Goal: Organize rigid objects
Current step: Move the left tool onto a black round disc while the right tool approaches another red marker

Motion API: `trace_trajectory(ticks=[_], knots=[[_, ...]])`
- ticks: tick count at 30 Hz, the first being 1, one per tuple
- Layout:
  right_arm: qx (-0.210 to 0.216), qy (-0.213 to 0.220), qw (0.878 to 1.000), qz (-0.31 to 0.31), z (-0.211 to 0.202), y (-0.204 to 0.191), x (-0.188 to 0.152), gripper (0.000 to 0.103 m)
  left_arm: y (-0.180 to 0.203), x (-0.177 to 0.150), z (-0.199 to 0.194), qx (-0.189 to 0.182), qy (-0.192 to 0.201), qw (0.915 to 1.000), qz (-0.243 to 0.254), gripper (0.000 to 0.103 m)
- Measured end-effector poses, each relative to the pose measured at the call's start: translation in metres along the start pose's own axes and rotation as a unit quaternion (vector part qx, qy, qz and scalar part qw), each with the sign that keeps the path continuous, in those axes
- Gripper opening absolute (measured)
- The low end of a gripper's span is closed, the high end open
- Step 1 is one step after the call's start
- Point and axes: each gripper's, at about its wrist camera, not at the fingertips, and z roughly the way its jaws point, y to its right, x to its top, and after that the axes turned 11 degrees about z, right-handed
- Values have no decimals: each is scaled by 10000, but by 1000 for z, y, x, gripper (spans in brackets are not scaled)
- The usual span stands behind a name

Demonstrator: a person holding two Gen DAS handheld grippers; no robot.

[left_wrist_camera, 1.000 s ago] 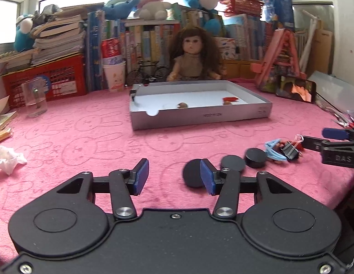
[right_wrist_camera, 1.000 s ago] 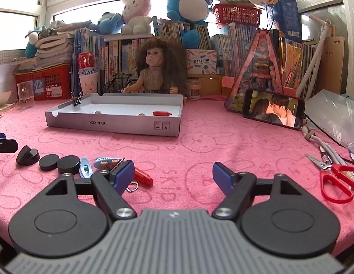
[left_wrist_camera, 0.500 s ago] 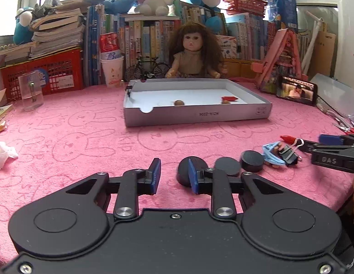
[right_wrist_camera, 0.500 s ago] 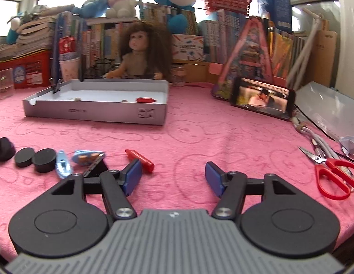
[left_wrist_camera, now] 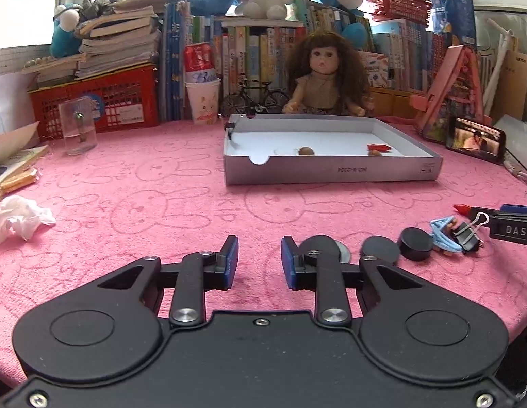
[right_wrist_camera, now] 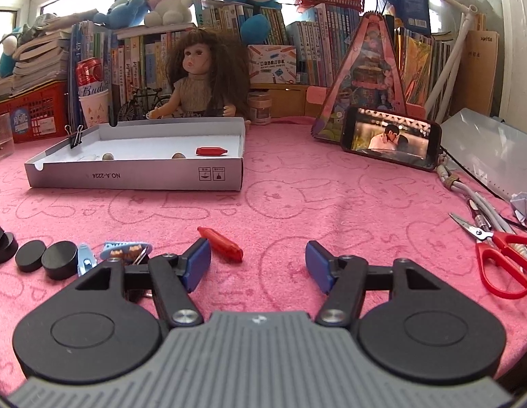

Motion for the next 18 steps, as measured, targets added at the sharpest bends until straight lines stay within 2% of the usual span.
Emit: trace_trajectory(ticks=[4, 8, 14, 18], knots=[[-2, -33, 10000, 55, 1, 0, 1, 76, -3, 0, 1, 47, -43, 10000, -13, 30], [1, -38, 10000, 44, 2, 0, 1, 76, -4, -1, -5, -71, 102, 9999, -67, 37], [-4, -28, 10000, -7, 2, -2, -2, 77, 7, -5, -12, -431, 193, 9989, 42, 38], [-2, -30, 10000, -2, 2, -2, -2, 77, 14, -4, -11, -460, 227, 9987, 67, 38]])
